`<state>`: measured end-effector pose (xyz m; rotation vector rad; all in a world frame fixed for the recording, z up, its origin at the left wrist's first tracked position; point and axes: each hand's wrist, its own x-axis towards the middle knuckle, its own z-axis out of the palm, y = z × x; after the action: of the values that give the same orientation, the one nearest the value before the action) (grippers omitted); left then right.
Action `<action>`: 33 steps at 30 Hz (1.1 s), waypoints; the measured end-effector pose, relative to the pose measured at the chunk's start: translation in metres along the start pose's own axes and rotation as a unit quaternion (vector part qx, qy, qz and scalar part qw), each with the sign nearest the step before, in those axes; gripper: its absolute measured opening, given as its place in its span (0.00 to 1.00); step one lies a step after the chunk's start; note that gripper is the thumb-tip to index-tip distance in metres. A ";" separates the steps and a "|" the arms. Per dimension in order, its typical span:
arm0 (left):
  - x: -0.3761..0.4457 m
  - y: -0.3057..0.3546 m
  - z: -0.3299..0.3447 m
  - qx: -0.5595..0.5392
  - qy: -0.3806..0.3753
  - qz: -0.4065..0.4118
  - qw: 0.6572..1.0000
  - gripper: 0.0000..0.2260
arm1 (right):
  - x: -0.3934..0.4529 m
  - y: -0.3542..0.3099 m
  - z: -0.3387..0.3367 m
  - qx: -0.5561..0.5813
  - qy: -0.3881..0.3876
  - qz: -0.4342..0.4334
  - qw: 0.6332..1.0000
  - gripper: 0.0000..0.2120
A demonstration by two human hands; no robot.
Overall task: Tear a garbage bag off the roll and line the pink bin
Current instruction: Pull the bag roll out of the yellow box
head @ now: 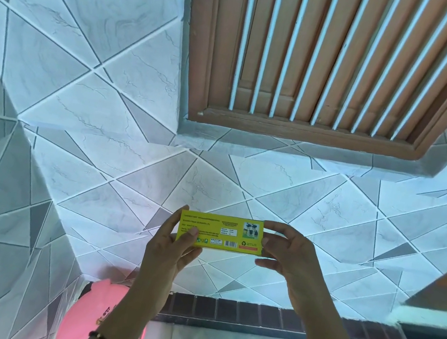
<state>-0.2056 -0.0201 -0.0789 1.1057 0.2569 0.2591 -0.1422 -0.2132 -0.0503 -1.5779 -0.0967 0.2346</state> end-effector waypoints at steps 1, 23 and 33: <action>0.000 -0.001 0.002 -0.001 0.001 0.000 1.000 0.28 | 0.002 -0.001 0.000 -0.017 0.004 0.003 1.000 0.10; 0.007 -0.015 0.017 -0.039 0.031 0.014 0.999 0.18 | 0.010 0.015 -0.012 -0.230 0.112 -0.195 0.947 0.24; 0.010 -0.025 0.020 -0.070 0.025 0.002 0.997 0.16 | 0.013 0.027 -0.023 -0.403 0.162 -0.403 0.805 0.27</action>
<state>-0.1875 -0.0445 -0.0934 0.9624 0.2762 0.3046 -0.1266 -0.2338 -0.0780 -2.2297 -0.6529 -0.8613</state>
